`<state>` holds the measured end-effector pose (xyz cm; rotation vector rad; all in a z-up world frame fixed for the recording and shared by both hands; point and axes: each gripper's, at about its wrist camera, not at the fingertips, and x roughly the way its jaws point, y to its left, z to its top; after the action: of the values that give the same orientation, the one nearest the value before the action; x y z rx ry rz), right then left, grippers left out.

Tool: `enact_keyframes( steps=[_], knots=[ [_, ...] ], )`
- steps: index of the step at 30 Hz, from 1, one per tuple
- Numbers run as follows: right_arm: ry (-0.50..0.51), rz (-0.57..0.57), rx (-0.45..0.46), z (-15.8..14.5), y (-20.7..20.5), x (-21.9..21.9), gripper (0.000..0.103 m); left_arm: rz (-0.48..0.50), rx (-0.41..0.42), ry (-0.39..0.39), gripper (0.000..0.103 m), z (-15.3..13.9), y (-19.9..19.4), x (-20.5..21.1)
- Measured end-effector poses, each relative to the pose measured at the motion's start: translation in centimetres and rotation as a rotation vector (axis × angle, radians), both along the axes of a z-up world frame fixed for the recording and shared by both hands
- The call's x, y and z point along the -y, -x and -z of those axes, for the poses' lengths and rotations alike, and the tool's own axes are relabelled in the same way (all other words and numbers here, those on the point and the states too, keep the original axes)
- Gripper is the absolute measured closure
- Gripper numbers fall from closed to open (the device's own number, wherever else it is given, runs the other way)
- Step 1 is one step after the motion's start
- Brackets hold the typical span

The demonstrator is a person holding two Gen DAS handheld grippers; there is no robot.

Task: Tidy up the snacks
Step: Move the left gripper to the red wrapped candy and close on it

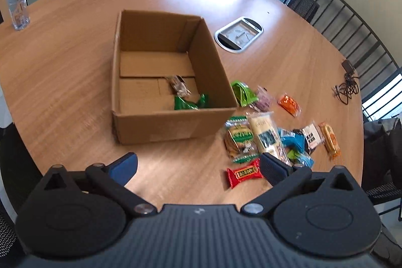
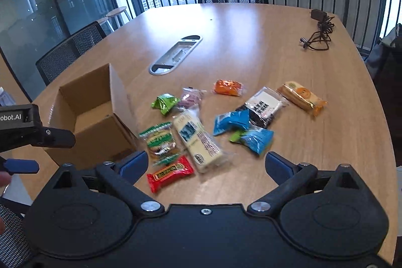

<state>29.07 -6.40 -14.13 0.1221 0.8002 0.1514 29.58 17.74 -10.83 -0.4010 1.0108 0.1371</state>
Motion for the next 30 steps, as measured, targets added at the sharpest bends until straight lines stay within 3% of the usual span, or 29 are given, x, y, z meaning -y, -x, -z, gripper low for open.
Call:
enact_keyframes(
  steps=[4, 14, 19, 27, 30],
  knots=[
    [0.039, -0.020, -0.024, 1.2, 0.0, 0.4, 0.024, 0.038, -0.004, -0.006, 0.001, 1.1, -0.5, 1.5],
    [0.028, -0.006, -0.074, 3.7, 0.1, 1.6, 0.030, 0.199, -0.046, -0.021, 0.008, 4.7, -2.4, 4.7],
    [0.022, -0.029, -0.091, 4.5, -0.2, 1.9, 0.037, 0.277, -0.056, -0.031, 0.012, 6.2, -3.6, 5.8],
    [0.019, -0.073, -0.103, 5.4, -1.1, 2.4, 0.040, 0.401, -0.091, -0.070, 0.026, 8.9, -5.9, 7.8],
    [0.023, -0.069, -0.113, 5.7, -1.5, 2.6, 0.040, 0.447, -0.079, -0.108, 0.027, 9.5, -6.4, 8.7]
  ],
)
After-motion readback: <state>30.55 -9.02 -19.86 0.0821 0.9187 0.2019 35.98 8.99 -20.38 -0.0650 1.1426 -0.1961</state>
